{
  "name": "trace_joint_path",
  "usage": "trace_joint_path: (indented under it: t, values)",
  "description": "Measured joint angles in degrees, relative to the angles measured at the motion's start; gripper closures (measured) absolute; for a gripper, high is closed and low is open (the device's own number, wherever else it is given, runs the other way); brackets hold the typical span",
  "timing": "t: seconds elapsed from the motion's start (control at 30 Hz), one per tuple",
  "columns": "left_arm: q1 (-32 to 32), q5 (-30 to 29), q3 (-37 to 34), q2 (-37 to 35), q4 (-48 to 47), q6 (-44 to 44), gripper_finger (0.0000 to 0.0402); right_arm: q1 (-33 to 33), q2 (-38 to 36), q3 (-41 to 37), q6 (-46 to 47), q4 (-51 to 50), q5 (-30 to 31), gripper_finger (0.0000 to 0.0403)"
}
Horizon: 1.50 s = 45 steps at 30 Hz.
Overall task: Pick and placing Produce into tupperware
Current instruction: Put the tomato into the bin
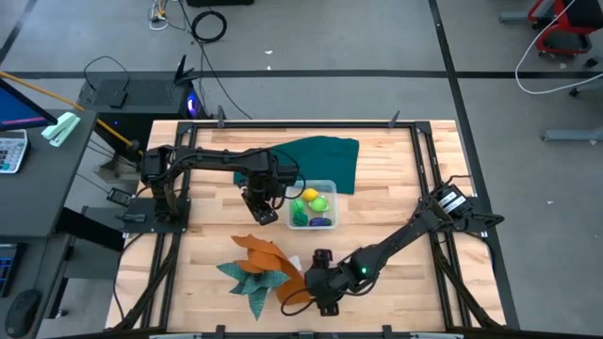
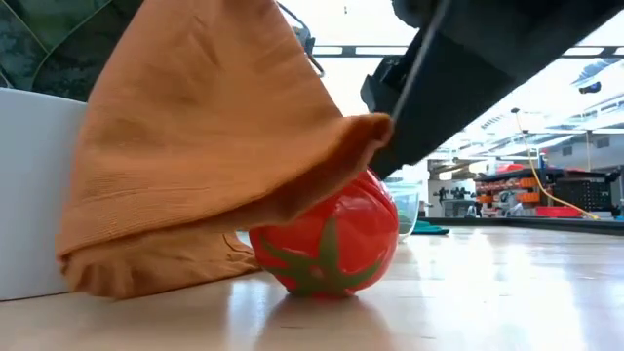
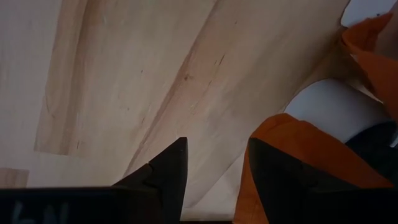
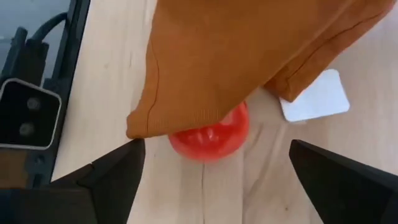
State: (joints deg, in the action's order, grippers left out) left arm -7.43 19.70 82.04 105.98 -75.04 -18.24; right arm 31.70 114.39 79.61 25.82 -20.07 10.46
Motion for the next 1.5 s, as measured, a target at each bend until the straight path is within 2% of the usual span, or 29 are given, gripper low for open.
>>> trace_joint_path:
  t: [0.17,0.73,0.9,1.27,1.5]
  values:
    - [0.01,-0.02,0.0,-0.01,-0.32,0.92,0.0228,-0.04,1.05,0.02,0.09,3.92,-0.23,0.0027]
    - [0.01,-0.63,0.0,-0.01,-2.21,3.11,0.023,-0.2,7.33,0.07,0.95,11.36,-1.97,0.0031]
    - [0.01,-0.66,0.0,-0.01,-2.28,3.69,0.0232,-0.2,7.37,0.04,0.98,12.39,-2.15,0.0061]
    - [0.01,-0.66,0.0,-0.01,-2.21,3.89,0.0233,-0.2,7.37,0.04,0.96,12.16,-2.16,0.0169]
    - [0.01,-0.74,0.0,-0.01,-2.19,3.95,0.0234,-0.21,4.81,0.04,0.94,4.68,-0.23,0.0187]
